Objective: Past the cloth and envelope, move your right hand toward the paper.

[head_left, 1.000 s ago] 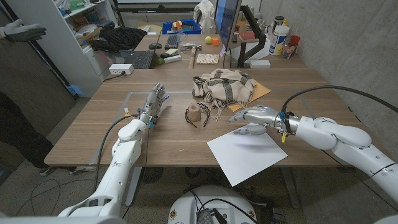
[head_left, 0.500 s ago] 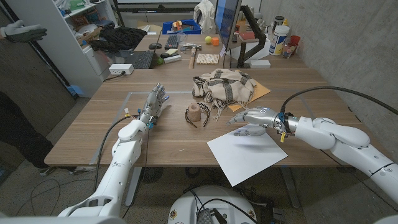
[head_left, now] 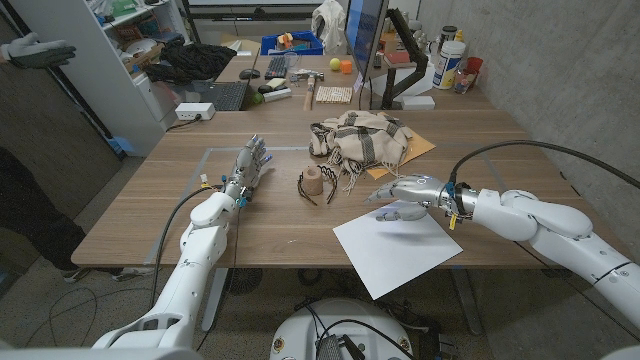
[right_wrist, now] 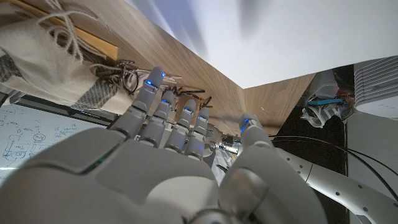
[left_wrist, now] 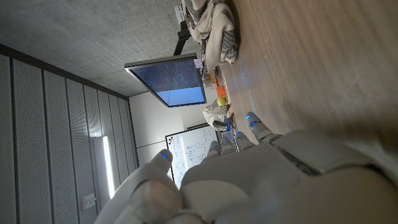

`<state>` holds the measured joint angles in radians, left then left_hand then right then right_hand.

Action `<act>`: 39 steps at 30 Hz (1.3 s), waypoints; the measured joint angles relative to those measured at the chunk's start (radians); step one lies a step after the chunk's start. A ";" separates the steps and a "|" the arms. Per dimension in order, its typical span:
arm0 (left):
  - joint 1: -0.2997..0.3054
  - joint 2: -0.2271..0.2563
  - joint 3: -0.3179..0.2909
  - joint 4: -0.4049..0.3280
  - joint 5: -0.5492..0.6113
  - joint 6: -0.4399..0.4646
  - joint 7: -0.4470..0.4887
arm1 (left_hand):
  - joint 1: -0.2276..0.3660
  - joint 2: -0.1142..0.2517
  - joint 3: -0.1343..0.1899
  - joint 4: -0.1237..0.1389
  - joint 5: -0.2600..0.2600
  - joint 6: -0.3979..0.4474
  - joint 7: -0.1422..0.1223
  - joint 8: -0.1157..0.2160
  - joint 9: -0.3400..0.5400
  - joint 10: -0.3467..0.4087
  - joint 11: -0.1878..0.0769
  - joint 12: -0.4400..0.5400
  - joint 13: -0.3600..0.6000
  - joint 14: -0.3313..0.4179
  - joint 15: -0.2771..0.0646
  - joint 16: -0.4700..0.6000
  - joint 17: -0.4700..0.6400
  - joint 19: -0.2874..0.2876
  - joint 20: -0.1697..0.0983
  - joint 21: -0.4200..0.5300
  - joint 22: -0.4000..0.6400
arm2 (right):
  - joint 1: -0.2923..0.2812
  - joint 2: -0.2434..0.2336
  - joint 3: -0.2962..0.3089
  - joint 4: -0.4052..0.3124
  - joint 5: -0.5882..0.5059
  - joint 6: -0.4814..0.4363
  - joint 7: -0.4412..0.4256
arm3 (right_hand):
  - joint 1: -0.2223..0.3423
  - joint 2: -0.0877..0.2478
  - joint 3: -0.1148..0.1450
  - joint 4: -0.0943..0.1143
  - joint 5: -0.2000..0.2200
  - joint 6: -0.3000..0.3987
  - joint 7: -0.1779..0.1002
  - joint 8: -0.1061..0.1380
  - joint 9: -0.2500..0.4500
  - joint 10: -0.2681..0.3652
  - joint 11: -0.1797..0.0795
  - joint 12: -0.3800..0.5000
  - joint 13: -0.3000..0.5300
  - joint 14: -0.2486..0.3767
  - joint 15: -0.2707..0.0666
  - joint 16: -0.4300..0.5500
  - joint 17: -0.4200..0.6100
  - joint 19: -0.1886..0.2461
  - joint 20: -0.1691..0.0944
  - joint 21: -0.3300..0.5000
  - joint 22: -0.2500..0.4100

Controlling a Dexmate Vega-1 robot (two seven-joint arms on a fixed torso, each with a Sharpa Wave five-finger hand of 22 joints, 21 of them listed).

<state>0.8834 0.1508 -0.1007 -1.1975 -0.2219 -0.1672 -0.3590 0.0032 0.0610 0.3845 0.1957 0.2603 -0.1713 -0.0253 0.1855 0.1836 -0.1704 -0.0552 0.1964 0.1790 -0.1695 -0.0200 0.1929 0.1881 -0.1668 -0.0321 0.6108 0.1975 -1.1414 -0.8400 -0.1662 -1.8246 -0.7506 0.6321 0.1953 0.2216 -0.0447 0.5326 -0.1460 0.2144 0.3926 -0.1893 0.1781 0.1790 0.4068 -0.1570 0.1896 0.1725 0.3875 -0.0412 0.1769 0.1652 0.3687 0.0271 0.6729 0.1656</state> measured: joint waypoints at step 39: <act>-0.004 0.004 -0.003 0.007 0.004 0.004 -0.004 | 0.000 0.000 -0.004 0.004 0.000 0.000 0.000 0.000 0.000 0.000 0.000 0.000 0.000 0.000 0.000 0.000 0.000 0.000 0.000 0.000 0.000 | 0.010 0.001 -0.030 0.026 0.014 -0.032 0.020 | 0.019 -0.018 -0.013 -0.004 -0.004 -0.005 -0.005 0.000 0.000 -0.009 0.009 0.000 0.000 0.000 0.000 0.000 0.000 0.002 0.016 -0.023 0.000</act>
<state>0.8791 0.1552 -0.1035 -1.1902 -0.2180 -0.1629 -0.3633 0.0032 0.0610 0.3803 0.2000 0.2603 -0.1714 -0.0252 0.1855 0.1835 -0.1704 -0.0553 0.1964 0.1790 -0.1695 -0.0200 0.1929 0.1881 -0.1668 -0.0321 0.6108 0.1974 -1.1314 -0.8387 -0.1960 -1.7987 -0.7366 0.5996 0.2156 0.2403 -0.0631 0.5201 -0.1502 0.2106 0.3874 -0.1947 0.1781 0.1790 0.3981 -0.1481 0.1896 0.1725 0.3876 -0.0412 0.1769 0.1651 0.3706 0.0430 0.6500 0.1654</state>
